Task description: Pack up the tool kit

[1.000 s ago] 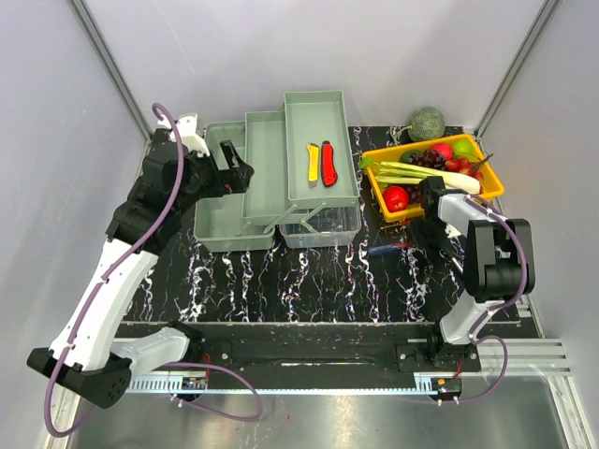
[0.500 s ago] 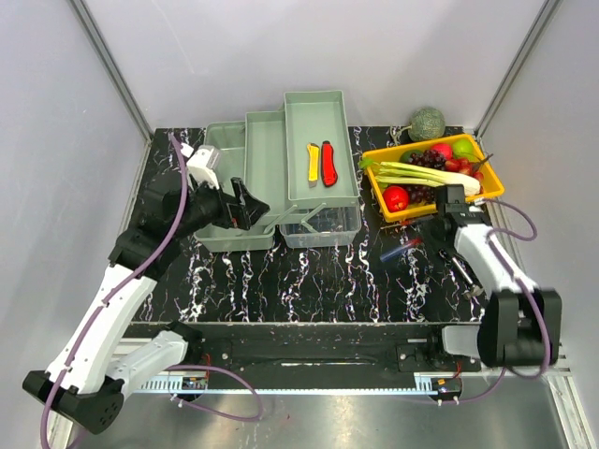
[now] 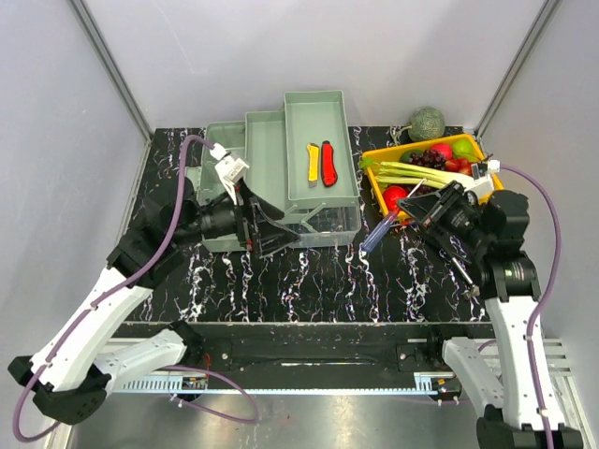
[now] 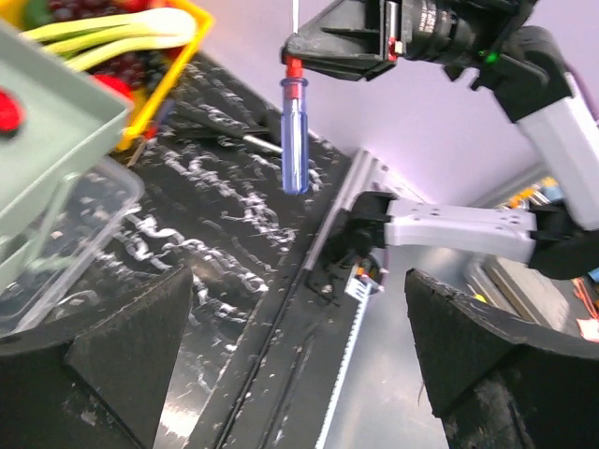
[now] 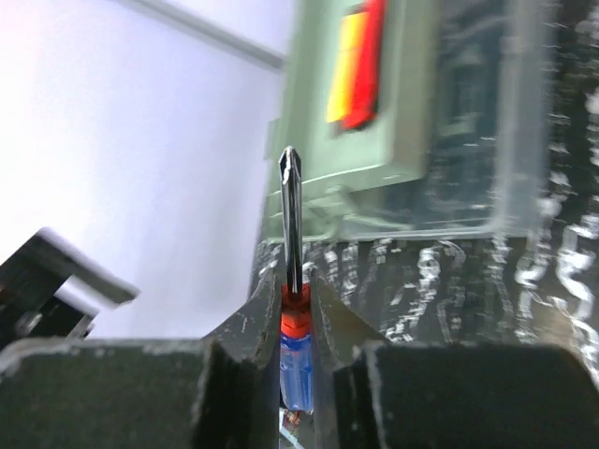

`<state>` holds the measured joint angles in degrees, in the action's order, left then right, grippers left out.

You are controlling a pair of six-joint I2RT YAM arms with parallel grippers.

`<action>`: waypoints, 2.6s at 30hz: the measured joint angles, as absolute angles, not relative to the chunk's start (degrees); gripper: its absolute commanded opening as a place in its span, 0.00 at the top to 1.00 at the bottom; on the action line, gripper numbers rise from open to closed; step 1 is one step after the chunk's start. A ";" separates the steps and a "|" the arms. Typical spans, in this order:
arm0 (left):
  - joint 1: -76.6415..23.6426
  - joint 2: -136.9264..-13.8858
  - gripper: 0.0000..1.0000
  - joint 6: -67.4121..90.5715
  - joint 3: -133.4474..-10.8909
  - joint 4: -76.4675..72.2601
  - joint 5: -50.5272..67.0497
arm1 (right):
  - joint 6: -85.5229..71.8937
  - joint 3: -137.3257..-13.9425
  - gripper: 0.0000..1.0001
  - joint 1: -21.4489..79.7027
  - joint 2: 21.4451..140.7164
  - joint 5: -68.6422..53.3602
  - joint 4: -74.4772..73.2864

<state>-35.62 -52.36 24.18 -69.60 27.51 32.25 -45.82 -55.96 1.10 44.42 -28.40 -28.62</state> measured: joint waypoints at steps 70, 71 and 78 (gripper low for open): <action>-50.76 -78.94 1.00 31.22 -79.99 17.69 24.10 | -51.81 -56.23 0.00 1.10 42.13 -46.44 -16.14; -49.01 -77.67 1.00 31.05 -79.92 18.96 22.79 | -51.05 -56.62 0.01 1.10 41.71 -45.12 -17.98; -33.15 -69.84 1.00 29.98 -81.03 29.36 12.34 | -47.99 -57.10 0.01 1.10 40.66 -35.38 -30.11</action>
<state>-33.15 -69.84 29.98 -81.03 29.36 12.34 -47.99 -57.10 1.10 40.66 -35.38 -30.11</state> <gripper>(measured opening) 0.269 0.993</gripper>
